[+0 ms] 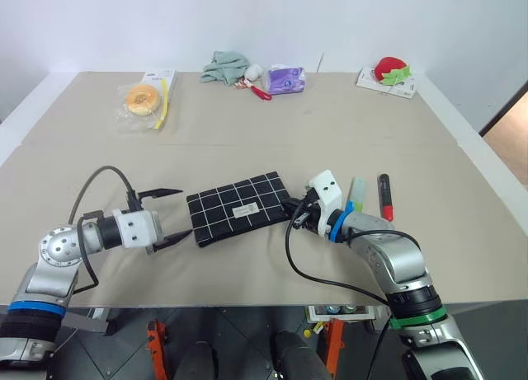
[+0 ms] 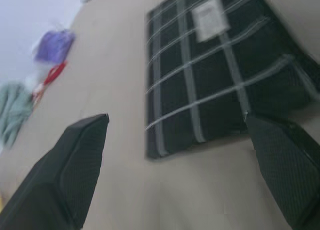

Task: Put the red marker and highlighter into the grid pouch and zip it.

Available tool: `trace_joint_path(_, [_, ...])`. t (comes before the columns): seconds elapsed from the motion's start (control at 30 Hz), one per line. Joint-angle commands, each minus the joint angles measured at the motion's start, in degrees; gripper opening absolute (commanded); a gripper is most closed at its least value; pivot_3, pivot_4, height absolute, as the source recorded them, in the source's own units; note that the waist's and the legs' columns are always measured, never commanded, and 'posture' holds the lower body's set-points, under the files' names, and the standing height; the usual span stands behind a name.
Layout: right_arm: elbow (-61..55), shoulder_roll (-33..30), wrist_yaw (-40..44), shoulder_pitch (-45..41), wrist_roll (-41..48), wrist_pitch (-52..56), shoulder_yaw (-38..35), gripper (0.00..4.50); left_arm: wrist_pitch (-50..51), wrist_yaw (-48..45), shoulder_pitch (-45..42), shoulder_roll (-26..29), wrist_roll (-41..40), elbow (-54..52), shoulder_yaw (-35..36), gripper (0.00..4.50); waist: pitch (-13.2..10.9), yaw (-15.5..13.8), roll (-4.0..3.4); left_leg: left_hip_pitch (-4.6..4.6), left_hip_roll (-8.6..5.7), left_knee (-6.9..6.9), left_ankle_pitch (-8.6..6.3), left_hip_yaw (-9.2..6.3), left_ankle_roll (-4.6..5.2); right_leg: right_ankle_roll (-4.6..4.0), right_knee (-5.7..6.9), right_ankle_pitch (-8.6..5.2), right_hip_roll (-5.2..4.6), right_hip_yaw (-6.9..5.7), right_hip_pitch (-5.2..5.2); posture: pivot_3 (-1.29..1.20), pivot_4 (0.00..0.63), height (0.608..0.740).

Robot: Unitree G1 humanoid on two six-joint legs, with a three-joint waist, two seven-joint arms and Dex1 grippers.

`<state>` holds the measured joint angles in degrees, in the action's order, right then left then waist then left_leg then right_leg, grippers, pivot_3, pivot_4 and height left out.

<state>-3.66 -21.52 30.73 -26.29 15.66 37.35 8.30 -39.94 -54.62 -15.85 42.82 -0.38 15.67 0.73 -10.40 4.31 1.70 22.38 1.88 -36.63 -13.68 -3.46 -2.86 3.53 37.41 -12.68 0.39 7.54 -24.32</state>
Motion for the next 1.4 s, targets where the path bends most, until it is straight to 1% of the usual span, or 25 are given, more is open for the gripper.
trace_joint_path(0.03, [1.21, -0.08, -0.73, 0.61, -1.68, 1.34, 0.75, 0.04, -11.39, 2.15, -1.96, 1.89, 5.42, 3.03, -1.99, 4.50, 0.02, 0.00, 0.02, 0.00, 0.00, 0.00, 0.01, 0.00, 0.02, 0.04, 0.00, 0.01, 0.00, 0.00, 0.01, 0.00, 0.150, 0.740])
trace_joint_path(0.13, [0.78, 0.25, -0.87, 1.03, -2.11, 1.44, 0.96, 0.04, -20.60, 5.42, -3.82, 2.86, 11.72, 7.81, -3.94, 4.50, 0.05, -0.01, 0.03, -0.06, -0.02, 0.00, 0.05, 0.00, 0.06, 0.11, -0.01, 0.03, -0.01, 0.01, 0.07, 0.00, 0.150, 0.740])
trace_joint_path(0.23, [0.30, 0.57, -1.08, 1.19, -2.40, 1.75, 1.02, 0.04, -27.07, 9.22, -6.00, 2.97, 16.65, 12.90, -5.40, 4.50, 0.19, -0.04, 0.03, -0.08, -0.01, -0.01, 0.07, 0.00, 0.10, 0.15, -0.01, 0.04, 0.00, 0.00, 0.10, 0.00, 0.150, 0.740])
trace_joint_path(0.43, [-0.34, 0.93, -1.39, 0.91, -2.77, 2.21, 0.92, 0.04, -35.51, 17.55, -10.98, 3.34, 25.88, 20.31, -7.46, 4.50, 0.36, -0.06, 0.01, -0.20, -0.02, 0.00, 0.13, -0.01, 0.20, 0.26, -0.01, 0.06, -0.01, 0.00, 0.20, 0.00, 0.150, 0.740])
trace_joint_path(0.57, [-0.86, 1.21, -1.40, 1.09, -2.93, 2.40, 0.86, 0.04, -41.28, 24.70, -14.58, 2.23, 33.67, 25.48, -8.43, 4.50, 0.39, -0.12, -0.01, -0.23, -0.04, 0.00, 0.15, -0.03, 0.23, 0.29, -0.01, 0.08, -0.01, 0.00, 0.25, 0.00, 0.150, 0.740])
trace_joint_path(0.67, [-1.21, 1.16, -1.30, 1.13, -3.03, 2.60, 0.69, 0.04, -40.90, 32.66, -18.07, 1.02, 42.05, 27.55, -9.19, 4.50, 0.41, -0.23, -0.03, -0.27, -0.08, -0.01, 0.17, -0.07, 0.25, 0.33, -0.01, 0.09, -0.02, -0.01, 0.33, 0.00, 0.150, 0.740])
trace_joint_path(0.83, [-1.92, 1.36, -1.44, 1.34, -3.15, 3.00, 0.53, 0.04, -39.87, 41.52, -21.97, -0.42, 49.12, 30.29, -13.36, 4.50, 0.45, -0.24, -0.08, -0.29, -0.09, -0.01, 0.17, -0.08, 0.24, 0.36, -0.01, 0.11, -0.02, 0.00, 0.35, 0.00, 0.150, 0.740])
trace_joint_path(1.0, [-3.23, 1.50, -1.78, 1.57, -3.00, 3.87, 0.29, 0.04, -38.03, 50.20, -24.55, -1.00, 55.16, 32.40, -18.37, 4.50, 0.51, -0.25, -0.16, -0.29, -0.11, -0.02, 0.18, -0.11, 0.25, 0.39, -0.01, 0.11, -0.03, -0.02, 0.38, 0.00, 0.150, 0.740])
trace_joint_path(1.17, [-3.90, 1.24, -1.89, 1.89, -2.91, 4.25, 0.07, 0.04, -36.94, 56.46, -26.35, -1.08, 57.99, 34.34, -22.85, 4.50, 0.65, -0.26, -0.35, -0.32, -0.14, -0.02, 0.18, -0.11, 0.24, 0.42, -0.01, 0.10, -0.06, -0.02, 0.41, 0.00, 0.150, 0.740])
trace_joint_path(1.23, [-4.14, 1.16, -1.86, 1.94, -2.89, 4.40, 0.05, 0.00, -36.43, 58.76, -26.90, -0.89, 59.30, 34.94, -24.76, 3.93, 0.69, -0.29, -0.41, -0.33, -0.15, -0.02, 0.19, -0.12, 0.24, 0.43, -0.01, 0.10, -0.07, -0.02, 0.43, 0.00, 0.150, 0.740])
trace_joint_path(1.27, [-4.24, 1.14, -1.82, 1.90, -2.87, 4.49, 0.06, 0.00, -36.33, 59.75, -27.17, -0.84, 59.60, 35.32, -25.46, 3.54, 0.69, -0.29, -0.42, -0.34, -0.16, -0.02, 0.20, -0.12, 0.23, 0.45, -0.01, 0.11, -0.07, -0.02, 0.43, 0.00, 0.150, 0.740])
trace_joint_path(1.33, [-4.35, 1.07, -1.72, 1.83, -2.87, 4.58, 0.08, 0.00, -35.94, 61.72, -27.75, -0.62, 60.38, 35.77, -26.94, 2.53, 0.69, -0.28, -0.42, -0.34, -0.16, -0.02, 0.21, -0.12, 0.22, 0.45, -0.01, 0.11, -0.07, -0.02, 0.42, 0.00, 0.150, 0.740])
trace_joint_path(1.4, [-4.33, 1.04, -1.63, 1.75, -2.87, 4.60, 0.10, 0.00, -35.58, 63.44, -28.34, -0.42, 61.03, 36.23, -28.29, 1.43, 0.74, -0.42, -0.45, -0.33, -0.15, -0.02, 0.21, -0.13, 0.22, 0.46, -0.01, 0.11, -0.07, -0.03, 0.42, 0.00, 0.150, 0.740])
